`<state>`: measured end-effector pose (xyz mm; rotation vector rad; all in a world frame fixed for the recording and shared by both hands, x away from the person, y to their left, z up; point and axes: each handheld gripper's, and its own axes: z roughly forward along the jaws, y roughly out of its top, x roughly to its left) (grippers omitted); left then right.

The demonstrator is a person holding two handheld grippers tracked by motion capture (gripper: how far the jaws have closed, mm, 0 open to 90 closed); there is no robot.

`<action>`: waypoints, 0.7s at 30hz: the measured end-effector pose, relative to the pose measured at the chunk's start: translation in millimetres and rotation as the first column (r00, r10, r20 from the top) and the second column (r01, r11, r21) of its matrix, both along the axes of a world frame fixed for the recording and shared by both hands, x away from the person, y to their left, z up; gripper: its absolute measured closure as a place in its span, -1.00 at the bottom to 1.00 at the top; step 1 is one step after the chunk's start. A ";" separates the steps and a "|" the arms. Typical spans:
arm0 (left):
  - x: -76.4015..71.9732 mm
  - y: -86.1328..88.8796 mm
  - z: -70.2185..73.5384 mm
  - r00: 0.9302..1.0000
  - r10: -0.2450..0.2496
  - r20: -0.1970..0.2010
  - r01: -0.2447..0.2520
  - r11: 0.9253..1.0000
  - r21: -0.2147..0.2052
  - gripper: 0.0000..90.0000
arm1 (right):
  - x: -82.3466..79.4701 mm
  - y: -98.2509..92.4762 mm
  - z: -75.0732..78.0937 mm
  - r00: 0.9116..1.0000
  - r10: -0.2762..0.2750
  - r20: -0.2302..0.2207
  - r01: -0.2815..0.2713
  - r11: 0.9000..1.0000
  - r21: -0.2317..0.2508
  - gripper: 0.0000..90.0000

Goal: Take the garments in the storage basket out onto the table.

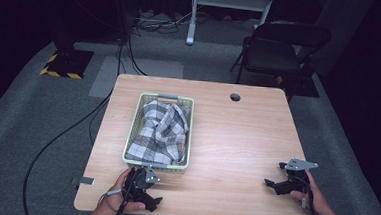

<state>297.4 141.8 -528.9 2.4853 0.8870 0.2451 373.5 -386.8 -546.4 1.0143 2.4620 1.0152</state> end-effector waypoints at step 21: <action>-7.8 -1.8 14.5 0.999 -0.005 0.037 0.006 1.000 -0.024 -0.88 | 0.0 0.0 0.0 1.000 0.000 0.000 0.000 1.000 0.000 -1.00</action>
